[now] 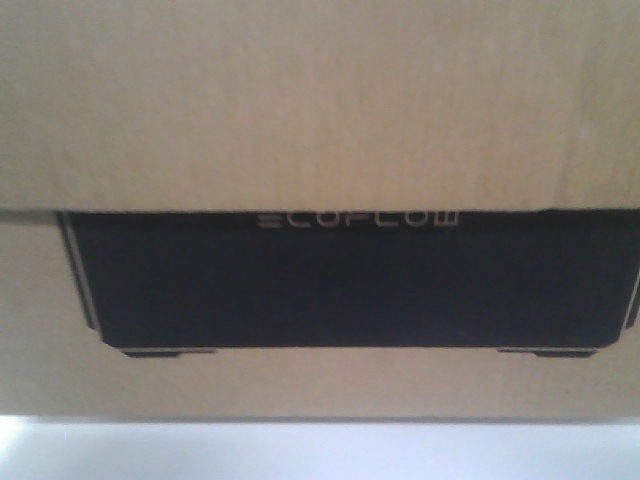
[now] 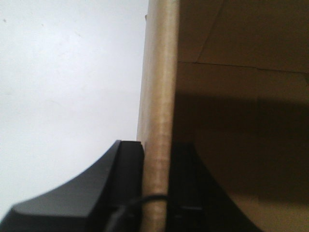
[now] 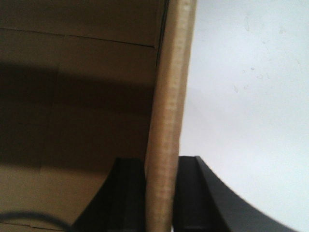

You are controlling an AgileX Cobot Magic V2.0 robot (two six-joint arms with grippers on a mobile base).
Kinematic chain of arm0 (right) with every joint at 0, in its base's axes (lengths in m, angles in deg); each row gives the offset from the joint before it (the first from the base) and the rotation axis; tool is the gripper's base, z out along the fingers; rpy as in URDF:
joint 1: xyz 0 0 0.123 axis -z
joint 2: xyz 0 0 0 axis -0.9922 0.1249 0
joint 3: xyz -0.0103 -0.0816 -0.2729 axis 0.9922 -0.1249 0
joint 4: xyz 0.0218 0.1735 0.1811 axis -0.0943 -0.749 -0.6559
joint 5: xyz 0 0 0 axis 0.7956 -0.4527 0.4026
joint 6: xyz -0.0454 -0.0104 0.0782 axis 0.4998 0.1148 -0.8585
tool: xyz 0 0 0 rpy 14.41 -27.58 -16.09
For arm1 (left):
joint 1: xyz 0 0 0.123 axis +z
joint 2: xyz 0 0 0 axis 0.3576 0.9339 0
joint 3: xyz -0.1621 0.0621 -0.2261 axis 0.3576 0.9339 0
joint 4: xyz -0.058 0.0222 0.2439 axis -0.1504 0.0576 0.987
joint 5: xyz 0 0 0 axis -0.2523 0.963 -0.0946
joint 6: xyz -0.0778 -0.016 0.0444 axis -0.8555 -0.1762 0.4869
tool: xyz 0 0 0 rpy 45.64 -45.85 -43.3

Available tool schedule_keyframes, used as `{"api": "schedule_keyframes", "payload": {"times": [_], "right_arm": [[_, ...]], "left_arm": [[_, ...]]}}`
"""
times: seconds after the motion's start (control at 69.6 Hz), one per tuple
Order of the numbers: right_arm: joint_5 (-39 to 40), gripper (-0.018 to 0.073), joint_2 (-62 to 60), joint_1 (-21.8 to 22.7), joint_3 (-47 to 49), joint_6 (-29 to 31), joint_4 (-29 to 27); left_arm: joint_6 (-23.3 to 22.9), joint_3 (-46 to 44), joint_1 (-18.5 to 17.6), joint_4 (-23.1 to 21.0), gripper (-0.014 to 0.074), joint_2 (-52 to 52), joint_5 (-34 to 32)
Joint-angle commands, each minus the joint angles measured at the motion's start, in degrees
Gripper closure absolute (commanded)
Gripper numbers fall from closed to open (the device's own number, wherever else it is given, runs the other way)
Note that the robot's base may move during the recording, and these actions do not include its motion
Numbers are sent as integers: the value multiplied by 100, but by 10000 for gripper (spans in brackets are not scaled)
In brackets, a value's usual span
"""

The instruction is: Grab box from left shelf to table start

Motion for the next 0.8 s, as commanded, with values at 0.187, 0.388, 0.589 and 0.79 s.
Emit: {"api": "schedule_keyframes", "payload": {"times": [0.187,0.388,0.589,0.79], "right_arm": [[726,501,270,-81,270,159,-817],[718,501,484,-81,270,183,-817],[692,496,501,-81,270,183,-817],[625,278,501,-81,270,183,-817]], "left_arm": [[-37,-241,96,-336,692,527,-1352],[-37,-241,96,-366,692,865,-1467],[7,-241,96,-514,688,988,-1466],[270,-241,96,-593,653,988,-1422]]}}
